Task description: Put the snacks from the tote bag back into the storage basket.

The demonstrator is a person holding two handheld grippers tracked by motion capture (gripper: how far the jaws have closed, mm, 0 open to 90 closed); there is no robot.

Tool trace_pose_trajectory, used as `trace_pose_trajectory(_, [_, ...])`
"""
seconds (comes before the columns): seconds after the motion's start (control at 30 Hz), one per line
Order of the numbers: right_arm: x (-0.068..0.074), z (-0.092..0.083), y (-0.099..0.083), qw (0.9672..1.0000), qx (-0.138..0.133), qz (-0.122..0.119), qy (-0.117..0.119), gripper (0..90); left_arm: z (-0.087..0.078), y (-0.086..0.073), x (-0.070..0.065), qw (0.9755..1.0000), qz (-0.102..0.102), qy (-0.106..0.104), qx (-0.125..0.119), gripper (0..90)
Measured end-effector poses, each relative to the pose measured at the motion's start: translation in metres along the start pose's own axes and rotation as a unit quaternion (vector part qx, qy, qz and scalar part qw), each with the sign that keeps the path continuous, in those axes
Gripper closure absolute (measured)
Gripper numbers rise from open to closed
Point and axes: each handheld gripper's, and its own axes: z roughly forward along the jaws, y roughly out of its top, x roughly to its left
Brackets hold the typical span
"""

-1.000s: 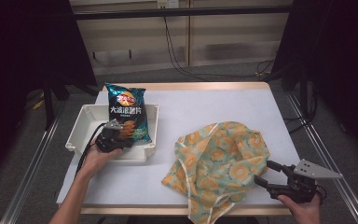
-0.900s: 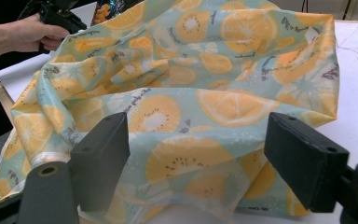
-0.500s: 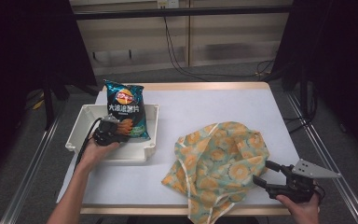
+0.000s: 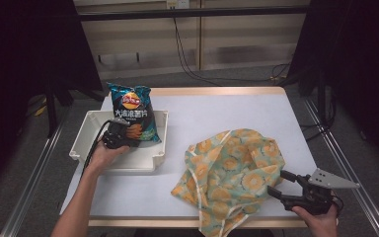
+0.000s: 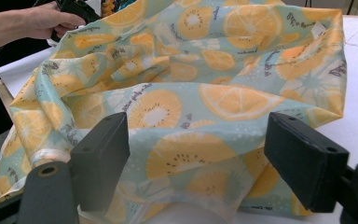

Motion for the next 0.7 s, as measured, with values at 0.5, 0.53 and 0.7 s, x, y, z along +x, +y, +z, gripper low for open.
trace_pose_trajectory(0.5, [0.000,0.000,0.001,1.0000,-0.003,0.003,0.000,21.8,-0.024,-0.017,-0.016,0.9982,0.009,-0.010,-0.058,74.2])
trace_pose_trajectory(0.53, [0.001,0.000,0.001,1.0000,-0.002,0.002,0.000,21.8,-0.026,-0.019,-0.018,0.9976,0.010,-0.007,-0.067,73.7])
trace_pose_trajectory(0.7, [0.000,0.000,0.000,1.0000,-0.003,0.005,-0.001,21.8,-0.035,-0.026,-0.025,0.9953,0.010,-0.001,-0.097,70.3])
